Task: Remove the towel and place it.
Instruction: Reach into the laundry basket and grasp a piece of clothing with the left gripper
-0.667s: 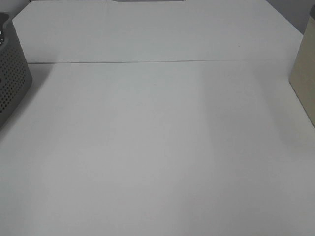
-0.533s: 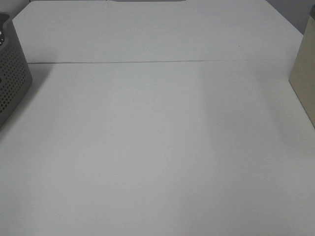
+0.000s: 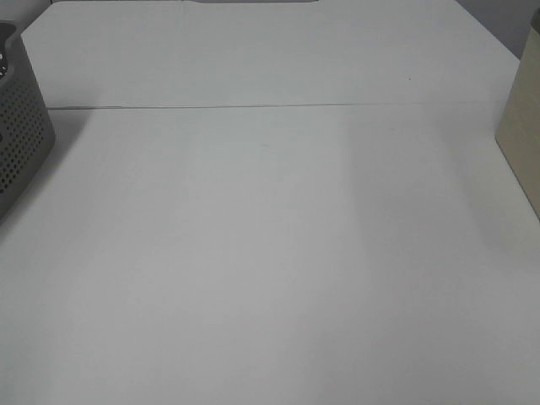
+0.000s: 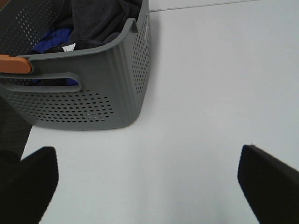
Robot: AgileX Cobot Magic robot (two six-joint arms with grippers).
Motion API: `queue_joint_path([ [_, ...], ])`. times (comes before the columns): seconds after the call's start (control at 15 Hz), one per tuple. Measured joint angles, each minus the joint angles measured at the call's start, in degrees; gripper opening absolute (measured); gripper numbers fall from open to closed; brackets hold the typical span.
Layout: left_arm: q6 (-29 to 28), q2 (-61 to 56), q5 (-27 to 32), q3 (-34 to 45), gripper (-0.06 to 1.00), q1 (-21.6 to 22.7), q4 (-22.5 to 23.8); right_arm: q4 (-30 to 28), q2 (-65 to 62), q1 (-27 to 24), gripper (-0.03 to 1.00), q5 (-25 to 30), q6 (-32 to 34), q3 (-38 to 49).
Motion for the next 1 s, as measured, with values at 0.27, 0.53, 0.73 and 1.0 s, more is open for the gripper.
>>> queue_joint_path([
  [0.27,0.00,0.00,-0.11,0.00,0.99,0.00,-0.06,0.00,0.00,0.00,0.66,0.00,0.00,0.00],
  [0.53,0.00,0.00,-0.11,0.00,0.99,0.00,-0.23,0.00,0.00,0.00,0.66,0.00,0.00,0.00],
  [0.73,0.00,0.00,-0.17,0.00,0.99,-2.18,-0.23,0.00,0.00,0.00,0.66,0.00,0.00,0.00],
  [1.0,0.00,0.00,-0.17,0.00,0.99,-2.58,-0.23,0.00,0.00,0.00,0.66,0.00,0.00,0.00],
])
